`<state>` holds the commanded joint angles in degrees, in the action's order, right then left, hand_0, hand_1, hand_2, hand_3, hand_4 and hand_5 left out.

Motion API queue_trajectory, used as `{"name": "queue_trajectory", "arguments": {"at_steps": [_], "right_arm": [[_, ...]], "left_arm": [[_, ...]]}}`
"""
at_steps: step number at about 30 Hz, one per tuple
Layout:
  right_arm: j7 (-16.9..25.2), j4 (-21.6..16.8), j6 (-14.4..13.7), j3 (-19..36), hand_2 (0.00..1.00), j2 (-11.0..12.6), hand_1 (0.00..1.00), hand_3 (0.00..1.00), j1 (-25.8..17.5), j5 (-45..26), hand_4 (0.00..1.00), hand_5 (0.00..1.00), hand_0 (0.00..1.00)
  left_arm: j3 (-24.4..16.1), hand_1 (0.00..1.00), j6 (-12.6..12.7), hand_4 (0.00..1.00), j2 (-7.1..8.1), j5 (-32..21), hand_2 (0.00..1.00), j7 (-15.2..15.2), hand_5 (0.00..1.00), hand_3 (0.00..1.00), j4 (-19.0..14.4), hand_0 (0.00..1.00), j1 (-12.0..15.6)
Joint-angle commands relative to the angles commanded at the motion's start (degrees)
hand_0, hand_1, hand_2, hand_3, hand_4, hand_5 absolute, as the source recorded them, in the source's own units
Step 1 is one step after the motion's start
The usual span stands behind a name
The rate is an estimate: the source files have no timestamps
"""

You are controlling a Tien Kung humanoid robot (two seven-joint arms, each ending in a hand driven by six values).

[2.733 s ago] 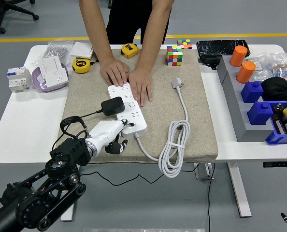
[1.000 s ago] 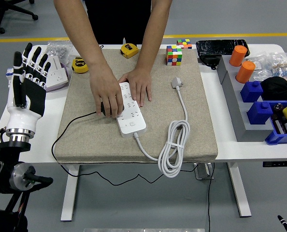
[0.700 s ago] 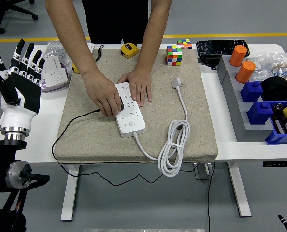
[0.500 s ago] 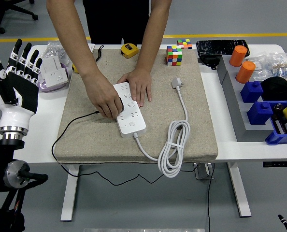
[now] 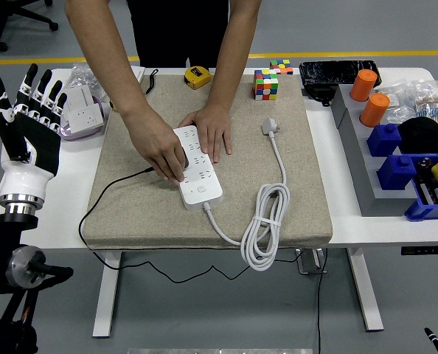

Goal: Pick up the plug,place it near the board,insert it into the board,press the button

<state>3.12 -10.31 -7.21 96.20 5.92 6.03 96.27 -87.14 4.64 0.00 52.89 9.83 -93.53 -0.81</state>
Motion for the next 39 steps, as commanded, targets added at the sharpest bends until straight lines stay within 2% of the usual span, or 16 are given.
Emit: {"name": "queue_trajectory", "arguments": {"at_steps": [9, 13, 15, 17, 19, 21, 22, 28, 29, 34, 35, 37, 39], "right_arm": [[0.04, 0.00, 0.04, -0.12, 0.827, 0.07, 0.869, 0.848, -0.09, -0.05, 0.998, 0.998, 0.879], [0.06, 0.00, 0.05, -0.22, 0.828, 0.08, 0.868, 0.849, -0.10, -0.12, 0.998, 0.998, 0.879], [0.04, 0.00, 0.06, -0.18, 0.828, 0.12, 0.868, 0.849, -0.12, -0.06, 0.998, 0.998, 0.879], [0.03, 0.00, 0.04, -0.16, 0.828, 0.17, 0.870, 0.849, -0.14, -0.01, 0.998, 0.998, 0.879], [0.01, 0.00, 0.04, -0.13, 0.828, 0.21, 0.870, 0.849, -0.10, 0.04, 0.998, 0.998, 0.879], [0.03, 0.00, 0.05, -0.23, 0.828, 0.25, 0.870, 0.849, 0.00, -0.05, 0.998, 0.998, 0.879], [0.07, 0.00, 0.06, -0.37, 0.828, 0.27, 0.870, 0.849, 0.09, -0.19, 0.998, 0.998, 0.878], [0.04, 0.00, 0.00, -0.27, 0.828, 0.30, 0.870, 0.849, 0.31, -0.22, 0.998, 0.998, 0.878], [0.00, 0.00, -0.01, -0.15, 0.828, 0.32, 0.869, 0.849, 0.28, -0.12, 0.998, 0.998, 0.878], [-0.11, 0.00, -0.07, 0.27, 0.828, 0.34, 0.869, 0.849, 0.20, 0.20, 0.998, 0.998, 0.878], [-0.13, 0.00, -0.06, 0.27, 0.827, 0.34, 0.869, 0.849, 0.22, 0.21, 0.998, 0.998, 0.879], [-0.09, 0.00, 0.00, -0.07, 0.827, 0.31, 0.869, 0.849, 0.39, -0.06, 0.998, 0.998, 0.879], [-0.04, 0.00, 0.05, -0.31, 0.827, 0.30, 0.869, 0.849, 0.50, -0.26, 0.998, 0.998, 0.879]], "left_arm": [[0.11, 0.998, -0.06, 0.998, 0.00, 1.02, 0.998, -0.58, 0.998, 0.998, 0.24, 0.998, 0.22], [0.16, 0.998, -0.01, 0.998, 0.00, 3.20, 0.998, -1.32, 0.998, 0.998, 0.43, 0.998, 0.27], [0.15, 0.998, 0.07, 0.998, 0.25, 6.22, 0.998, -2.26, 0.998, 0.998, 0.80, 0.998, -0.04], [0.07, 0.998, 0.42, 0.998, 0.85, 9.95, 0.993, -3.72, 0.998, 0.998, 1.44, 0.998, -0.60], [0.55, 0.998, 0.54, 0.998, 2.49, 15.54, 0.993, -6.89, 0.998, 0.998, 2.83, 0.998, -1.94], [1.28, 0.998, 0.54, 0.998, 3.59, 20.01, 0.993, -8.65, 0.998, 0.998, 3.88, 0.998, -2.97], [1.54, 0.998, 0.62, 0.998, 4.02, 22.61, 0.983, -9.60, 0.839, 0.998, 4.38, 0.998, -3.57], [2.03, 0.998, 1.08, 0.998, 4.49, 36.39, 0.983, -12.51, 0.839, 0.998, 5.43, 0.998, -5.46], [2.19, 0.998, 1.10, 0.998, 4.59, 39.00, 0.979, -12.94, 0.696, 0.993, 5.65, 0.998, -5.79], [4.58, 0.998, 0.85, 0.998, 5.68, 50.92, 0.979, -15.24, 0.696, 0.993, 7.45, 0.998, -8.56], [5.31, 0.930, 0.62, 0.998, 5.85, 53.15, 0.920, -15.66, 0.521, 0.983, 7.92, 0.971, -9.34], [8.50, 0.930, -0.42, 0.998, 6.08, 59.11, 0.920, -16.37, 0.521, 0.983, 10.24, 0.971, -12.47], [10.18, 0.930, -1.44, 0.998, 5.86, 63.21, 0.920, -16.64, 0.521, 0.983, 11.64, 0.971, -14.07]]}}
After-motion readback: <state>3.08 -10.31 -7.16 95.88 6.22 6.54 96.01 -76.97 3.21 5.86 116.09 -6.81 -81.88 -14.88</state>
